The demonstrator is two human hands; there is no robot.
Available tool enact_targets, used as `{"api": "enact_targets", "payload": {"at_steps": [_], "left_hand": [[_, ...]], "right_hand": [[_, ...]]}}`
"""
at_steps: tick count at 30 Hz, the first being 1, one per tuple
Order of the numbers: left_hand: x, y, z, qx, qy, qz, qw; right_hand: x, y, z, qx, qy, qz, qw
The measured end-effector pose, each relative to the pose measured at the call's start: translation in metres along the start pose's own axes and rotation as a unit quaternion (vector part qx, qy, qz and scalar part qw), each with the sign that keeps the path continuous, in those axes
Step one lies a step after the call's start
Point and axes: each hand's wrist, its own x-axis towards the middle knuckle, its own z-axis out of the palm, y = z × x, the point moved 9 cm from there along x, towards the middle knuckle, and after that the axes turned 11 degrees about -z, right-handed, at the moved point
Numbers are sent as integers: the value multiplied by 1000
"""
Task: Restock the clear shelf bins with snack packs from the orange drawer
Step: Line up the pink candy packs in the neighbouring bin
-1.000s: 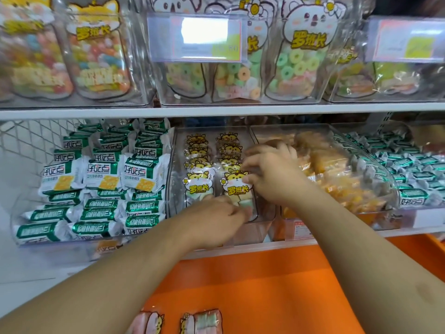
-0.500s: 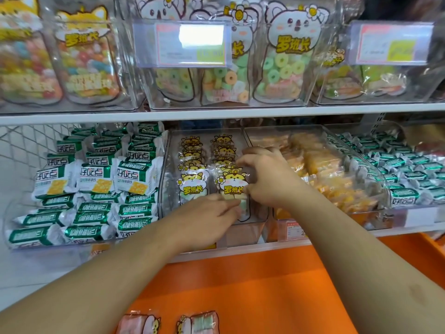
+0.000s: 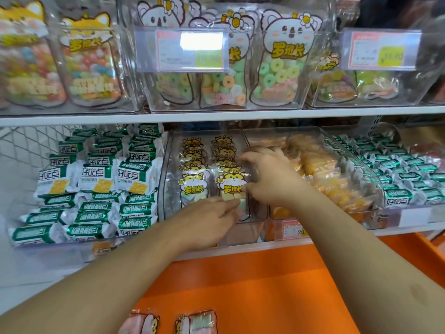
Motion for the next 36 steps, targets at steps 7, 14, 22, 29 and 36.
{"api": "enact_targets", "payload": {"at_steps": [7, 14, 22, 29, 36], "left_hand": [[-27, -1, -5, -16, 33, 13, 999], [-109, -8, -19, -94, 148, 25, 984], [-181, -80, 61, -220, 135, -40, 965], [-188, -190, 192, -242, 11, -220, 945], [-150, -245, 243, -237, -8, -298, 925]], "right_hand": [[-19, -10, -22, 11, 8, -3, 1000], [-80, -53, -51, 29, 71, -51, 996], [-153, -101, 12, 110, 1, -58, 992], [-214, -124, 176, 136, -269, 1, 953], [-217, -113, 293, 136, -346, 58, 926]]}}
